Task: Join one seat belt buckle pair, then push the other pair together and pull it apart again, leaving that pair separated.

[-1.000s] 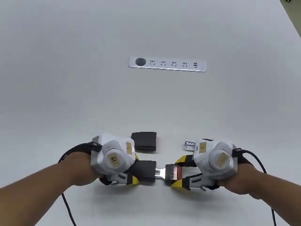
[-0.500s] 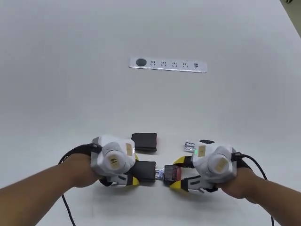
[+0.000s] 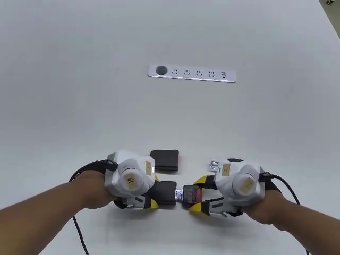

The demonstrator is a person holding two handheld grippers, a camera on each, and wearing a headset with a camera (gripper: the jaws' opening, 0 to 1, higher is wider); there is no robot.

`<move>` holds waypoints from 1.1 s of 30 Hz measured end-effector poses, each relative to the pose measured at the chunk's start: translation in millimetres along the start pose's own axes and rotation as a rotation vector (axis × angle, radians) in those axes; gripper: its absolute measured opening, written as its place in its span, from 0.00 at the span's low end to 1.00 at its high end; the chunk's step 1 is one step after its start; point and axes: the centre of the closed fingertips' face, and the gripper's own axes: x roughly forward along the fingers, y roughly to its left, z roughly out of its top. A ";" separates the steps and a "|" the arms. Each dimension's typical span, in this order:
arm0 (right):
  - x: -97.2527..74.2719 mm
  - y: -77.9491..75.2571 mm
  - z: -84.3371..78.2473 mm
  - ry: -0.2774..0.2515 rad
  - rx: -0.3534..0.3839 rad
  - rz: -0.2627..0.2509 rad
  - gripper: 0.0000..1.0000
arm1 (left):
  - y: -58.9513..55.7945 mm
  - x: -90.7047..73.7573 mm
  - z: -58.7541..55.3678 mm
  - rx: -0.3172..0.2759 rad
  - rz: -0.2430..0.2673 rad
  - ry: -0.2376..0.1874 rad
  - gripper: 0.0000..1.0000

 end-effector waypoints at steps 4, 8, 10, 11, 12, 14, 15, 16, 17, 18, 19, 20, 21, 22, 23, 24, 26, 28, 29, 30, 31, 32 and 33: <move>1.1 1.1 0.4 0.004 -0.002 0.003 0.33 | -1.0 0.1 -0.1 0.017 -0.010 0.005 0.33; 2.0 1.9 1.8 -0.001 0.006 -0.004 0.33 | -1.0 0.4 -0.3 0.017 -0.014 0.008 0.33; 3.1 1.9 3.6 -0.002 0.008 -0.008 0.33 | -0.8 0.8 -0.6 0.019 -0.019 0.007 0.33; 4.0 1.6 4.5 -0.003 0.008 -0.010 0.33 | -0.9 0.9 -0.7 0.022 -0.021 0.007 0.33; 4.7 2.9 7.1 -0.008 0.014 -0.010 0.33 | -2.0 0.1 -2.5 0.023 -0.028 0.016 0.33; 4.4 1.9 3.1 0.003 0.009 -0.010 0.33 | -2.2 -0.3 -0.5 0.029 -0.030 0.008 0.33; 4.0 0.5 4.1 0.001 0.007 -0.010 0.33 | -2.6 -0.6 -0.3 0.034 -0.032 0.009 0.33; 4.1 0.9 4.2 0.002 0.007 -0.011 0.33 | -3.0 -0.9 -0.3 0.033 -0.033 0.009 0.33; 4.3 1.2 4.3 0.003 0.007 -0.014 0.33 | -3.6 -1.3 0.0 0.035 -0.034 0.009 0.33; 4.6 0.9 3.7 0.004 0.008 -0.016 0.33 | -3.3 -1.2 -0.6 0.036 -0.035 0.007 0.33; 4.9 0.1 3.1 0.004 0.009 -0.017 0.33 | -3.5 -1.4 -0.5 0.037 -0.037 0.004 0.33; 5.2 0.1 2.9 0.004 0.010 -0.018 0.33 | -3.7 -1.7 -0.4 0.038 -0.038 0.004 0.33; 5.6 0.2 2.9 0.006 0.009 -0.020 0.33 | -4.0 -2.0 -0.2 0.042 -0.040 0.005 0.33; 6.0 1.1 2.9 0.009 0.006 -0.021 0.33 | -4.1 -2.1 -0.3 0.046 -0.043 0.007 0.33; 6.4 0.9 3.1 0.013 0.006 -0.024 0.33 | -4.2 -2.3 -0.5 0.052 -0.049 0.009 0.33; 6.4 1.0 3.0 0.013 0.006 -0.025 0.33 | -4.2 -2.4 -0.7 0.059 -0.054 0.010 0.33; 6.7 2.7 3.5 0.018 0.010 -0.032 0.33 | -3.8 -2.2 -2.0 0.073 -0.066 0.014 0.33; 7.0 2.4 3.2 0.023 0.009 -0.036 0.33 | -3.6 -2.2 -2.5 0.090 -0.075 0.023 0.33; 7.0 1.5 3.0 0.024 0.009 -0.036 0.33 | -3.6 -2.2 -2.5 0.092 -0.077 0.024 0.33; 7.0 1.7 2.9 0.026 0.006 -0.034 0.33 | -3.3 -2.0 -2.9 0.097 -0.080 0.024 0.33; 7.1 1.2 3.2 0.029 0.002 -0.033 0.33 | -3.4 -2.0 -2.9 0.099 -0.081 0.024 0.33; 7.5 2.2 3.3 0.035 -0.007 -0.029 0.33 | -3.2 -2.0 -3.3 0.103 -0.084 0.024 0.33; 7.3 3.0 4.0 0.040 -0.017 -0.028 0.33 | -3.2 -2.0 -3.3 0.105 -0.086 0.024 0.33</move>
